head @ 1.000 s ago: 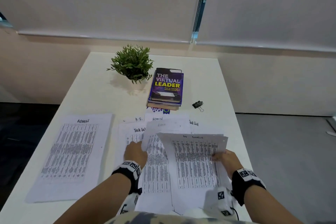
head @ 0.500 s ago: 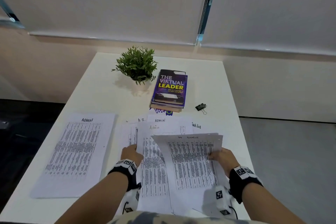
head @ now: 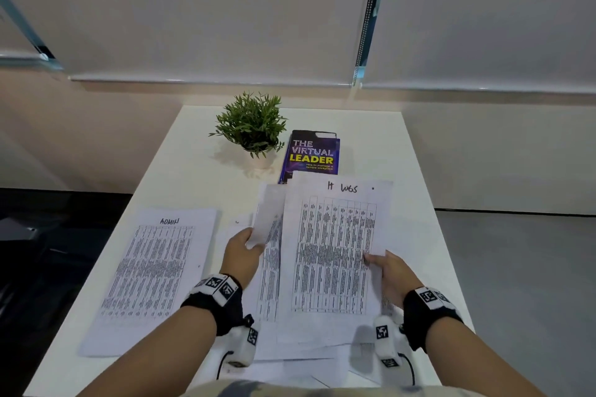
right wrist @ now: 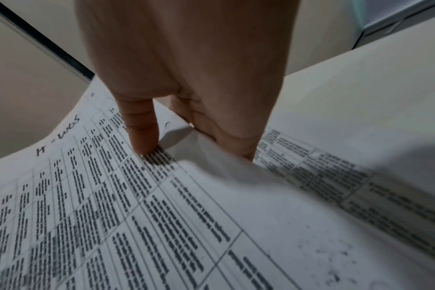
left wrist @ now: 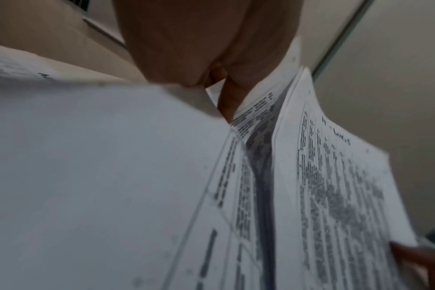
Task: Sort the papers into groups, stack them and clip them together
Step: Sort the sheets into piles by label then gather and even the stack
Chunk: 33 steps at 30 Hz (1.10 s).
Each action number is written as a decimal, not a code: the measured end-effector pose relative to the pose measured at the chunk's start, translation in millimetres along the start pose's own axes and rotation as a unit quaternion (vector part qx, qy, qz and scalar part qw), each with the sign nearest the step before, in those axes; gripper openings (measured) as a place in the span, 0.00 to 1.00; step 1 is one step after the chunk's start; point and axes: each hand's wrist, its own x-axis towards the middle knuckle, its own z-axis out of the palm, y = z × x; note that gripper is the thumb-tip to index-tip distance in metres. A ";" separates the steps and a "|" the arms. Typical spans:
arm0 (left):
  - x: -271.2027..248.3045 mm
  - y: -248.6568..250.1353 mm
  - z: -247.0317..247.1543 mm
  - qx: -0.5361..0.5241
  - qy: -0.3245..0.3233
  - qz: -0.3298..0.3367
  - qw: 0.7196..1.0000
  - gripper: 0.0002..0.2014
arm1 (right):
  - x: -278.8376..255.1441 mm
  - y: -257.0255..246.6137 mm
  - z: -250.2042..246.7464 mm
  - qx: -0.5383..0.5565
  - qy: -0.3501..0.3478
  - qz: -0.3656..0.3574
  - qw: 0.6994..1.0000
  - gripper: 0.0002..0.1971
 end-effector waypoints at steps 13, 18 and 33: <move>-6.9 22.3 -18.0 -0.199 -0.028 -0.097 0.975 0.31 | -24.9 -22.8 60.1 -0.004 -0.061 -0.050 0.997 0.11; -19.1 11.9 -27.1 -0.011 -0.073 -0.047 0.996 0.17 | -26.1 -14.3 83.4 -0.117 -0.061 -0.088 0.987 0.24; 8.2 -46.5 -94.6 -0.034 0.080 -0.151 0.985 0.21 | 8.9 48.6 81.7 -0.405 0.191 0.017 0.894 0.31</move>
